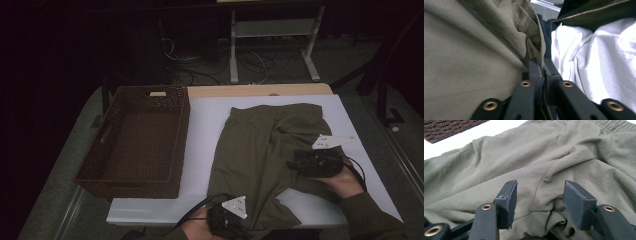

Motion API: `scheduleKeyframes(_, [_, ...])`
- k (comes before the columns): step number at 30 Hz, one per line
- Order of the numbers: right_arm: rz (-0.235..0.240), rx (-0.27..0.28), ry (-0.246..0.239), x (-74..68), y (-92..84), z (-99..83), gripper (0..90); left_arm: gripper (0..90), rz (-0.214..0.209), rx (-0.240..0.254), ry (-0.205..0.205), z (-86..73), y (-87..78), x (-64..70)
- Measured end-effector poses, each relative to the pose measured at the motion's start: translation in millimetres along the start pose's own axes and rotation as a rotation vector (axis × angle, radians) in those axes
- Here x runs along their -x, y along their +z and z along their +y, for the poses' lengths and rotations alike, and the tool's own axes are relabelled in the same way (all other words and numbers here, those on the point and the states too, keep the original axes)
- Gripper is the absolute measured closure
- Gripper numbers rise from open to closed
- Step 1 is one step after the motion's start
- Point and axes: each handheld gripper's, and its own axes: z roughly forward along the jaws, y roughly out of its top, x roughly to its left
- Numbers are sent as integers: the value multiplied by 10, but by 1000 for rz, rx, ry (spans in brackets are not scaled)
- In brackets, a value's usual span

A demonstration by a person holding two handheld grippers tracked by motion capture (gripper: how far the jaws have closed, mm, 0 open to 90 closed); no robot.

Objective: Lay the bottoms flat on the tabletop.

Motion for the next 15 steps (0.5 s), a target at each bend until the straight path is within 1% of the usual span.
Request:
scheduleKeyframes(1, [-1,1,-1,1,-1,2,442,691,21,26,-4,11,-27,-15])
scheduleKeyframes(4, [-1,2,2,5,-8,2,442,545,59,88,-25,45,-137,-81])
scheduleKeyframes(5, [-1,3,2,5,-9,1,442,525,69,107,-29,56,-174,-103])
scheduleKeyframes(7, [-1,3,2,6,-9,1,441,476,106,149,-38,75,-239,-149])
scheduleKeyframes(9, [-1,2,0,4,-8,1,439,421,129,177,-50,89,-290,-201])
scheduleKeyframes(11, [-1,1,-2,0,-7,1,438,361,150,190,-47,92,-325,-237])
scheduleKeyframes(13, [-4,2,-5,-5,-6,1,436,331,179,208,-60,94,-349,-271])
scheduleKeyframes(15, [-5,1,-7,-11,-3,3,434,320,211,222,-75,109,-375,-320])
